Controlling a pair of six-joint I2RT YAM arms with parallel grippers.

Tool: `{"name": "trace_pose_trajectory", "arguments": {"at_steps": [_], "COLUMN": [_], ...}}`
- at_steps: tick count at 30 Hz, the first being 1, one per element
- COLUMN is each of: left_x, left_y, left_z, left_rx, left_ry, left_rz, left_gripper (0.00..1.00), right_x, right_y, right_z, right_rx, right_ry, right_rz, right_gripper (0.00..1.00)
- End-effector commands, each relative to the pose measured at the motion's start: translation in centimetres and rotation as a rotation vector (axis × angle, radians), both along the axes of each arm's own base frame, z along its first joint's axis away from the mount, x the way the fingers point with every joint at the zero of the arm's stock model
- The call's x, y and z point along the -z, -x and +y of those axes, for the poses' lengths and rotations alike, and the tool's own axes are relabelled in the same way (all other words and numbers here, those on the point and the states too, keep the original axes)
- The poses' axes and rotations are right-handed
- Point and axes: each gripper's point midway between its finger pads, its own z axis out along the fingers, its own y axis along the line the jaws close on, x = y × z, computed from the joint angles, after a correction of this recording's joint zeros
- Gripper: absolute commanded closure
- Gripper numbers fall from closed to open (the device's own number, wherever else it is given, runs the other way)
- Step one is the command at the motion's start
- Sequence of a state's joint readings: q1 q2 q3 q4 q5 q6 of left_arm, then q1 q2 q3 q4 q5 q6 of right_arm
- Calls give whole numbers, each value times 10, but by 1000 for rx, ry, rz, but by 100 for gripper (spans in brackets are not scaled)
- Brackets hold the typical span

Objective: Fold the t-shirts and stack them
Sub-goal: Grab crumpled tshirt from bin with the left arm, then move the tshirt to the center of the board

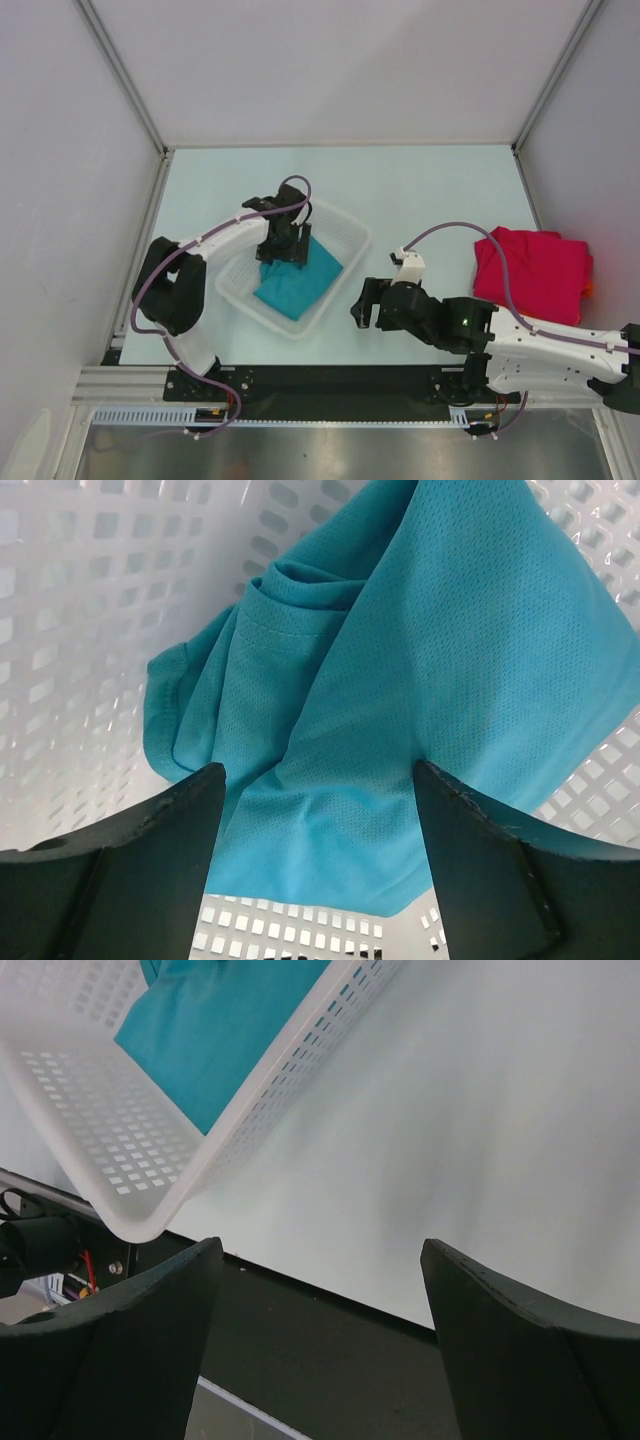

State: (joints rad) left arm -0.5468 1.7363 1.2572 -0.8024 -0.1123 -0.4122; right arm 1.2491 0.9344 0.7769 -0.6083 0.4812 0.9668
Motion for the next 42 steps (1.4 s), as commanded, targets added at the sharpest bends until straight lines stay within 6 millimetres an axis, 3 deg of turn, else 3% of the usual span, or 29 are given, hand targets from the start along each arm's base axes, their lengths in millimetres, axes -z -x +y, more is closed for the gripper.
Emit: {"name": "trace_pose_trajectory", "arguments": {"at_steps": [1,8,10,11,12,13,16,19,21,24,25,26,29,32,35,38,39,42], "left_x": [8,54,59,60,58,55,18,-54,-116,-191,-206,-227,-260,-267,-253,-233,-217,-193], "left_y": [1,24,29,30,28,28,8,-21,-36,-38,-37,-33,-28,-30,-35,-34,-34,-35], "left_z": [-8,-35,-47,-52,-59,-62,-69,-73,-74,-71,-69,-63,-31,20,70,102,108,125], "left_rx": [-9,19,34,35,47,47,48,66,81,90,91,84,0,-131,-243,-318,-333,-385], "left_ry": [38,190,260,286,320,341,369,403,444,524,540,562,539,422,282,201,185,136], "left_rz": [7,159,189,199,196,202,116,-41,-158,-282,-308,-353,-455,-538,-545,-521,-498,-509], "left_gripper": [19,24,41,54,99,100,100,100,100,100,100,100,100,100,100,100,100,100], "right_x": [-26,-29,-29,-31,-32,-33,-35,-34,-35,-34,-33,-31,-27,-24,-23,-25,-24,-23], "right_y": [-4,-4,-4,-4,-4,-4,-3,-3,-3,-4,-4,-5,-5,-3,-3,-4,-4,-3], "right_z": [2,-2,-4,-4,-4,-5,-7,-8,-6,0,1,4,8,10,9,11,11,13], "right_rx": [10,14,16,17,17,18,20,21,20,11,9,5,-2,-9,-9,-8,-10,-14], "right_ry": [-60,-61,-60,-64,-65,-68,-68,-67,-74,-76,-76,-71,-57,-54,-56,-66,-66,-67], "right_rz": [-45,-47,-47,-47,-48,-50,-51,-49,-53,-55,-51,-50,-41,-34,-34,-37,-37,-30], "right_gripper": [14,14,15,15,15,15,15,15,15,15,15,15,15,15,15,15,15,16]}}
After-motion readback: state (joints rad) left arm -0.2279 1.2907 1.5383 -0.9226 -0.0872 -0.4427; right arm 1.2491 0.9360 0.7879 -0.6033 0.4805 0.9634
